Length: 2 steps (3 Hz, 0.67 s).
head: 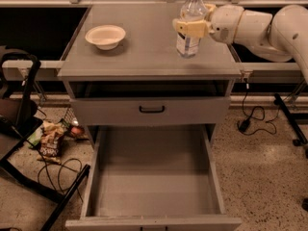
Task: Pick blue plastic bottle from middle drawer and place on counter
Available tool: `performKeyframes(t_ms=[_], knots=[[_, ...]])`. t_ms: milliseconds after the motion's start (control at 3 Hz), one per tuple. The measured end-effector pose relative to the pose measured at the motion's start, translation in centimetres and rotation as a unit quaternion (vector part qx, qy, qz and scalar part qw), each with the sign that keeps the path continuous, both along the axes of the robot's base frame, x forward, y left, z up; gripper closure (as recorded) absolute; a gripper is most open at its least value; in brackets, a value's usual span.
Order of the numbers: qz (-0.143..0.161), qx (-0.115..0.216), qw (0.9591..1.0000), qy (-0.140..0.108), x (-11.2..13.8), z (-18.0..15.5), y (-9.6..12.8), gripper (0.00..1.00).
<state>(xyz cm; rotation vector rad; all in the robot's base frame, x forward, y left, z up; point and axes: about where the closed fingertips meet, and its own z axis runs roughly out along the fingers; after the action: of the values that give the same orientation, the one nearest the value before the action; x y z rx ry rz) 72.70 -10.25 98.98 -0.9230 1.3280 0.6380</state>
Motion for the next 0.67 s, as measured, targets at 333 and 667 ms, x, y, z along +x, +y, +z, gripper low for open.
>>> performKeyframes(t_ms=[333, 667], knots=[[-0.011, 0.013, 0.9996, 0.021, 3.7, 1.5, -0.4, 1.0], [-0.037, 0.03, 0.9976, 0.05, 8.1, 1.6, -0.8, 1.0]])
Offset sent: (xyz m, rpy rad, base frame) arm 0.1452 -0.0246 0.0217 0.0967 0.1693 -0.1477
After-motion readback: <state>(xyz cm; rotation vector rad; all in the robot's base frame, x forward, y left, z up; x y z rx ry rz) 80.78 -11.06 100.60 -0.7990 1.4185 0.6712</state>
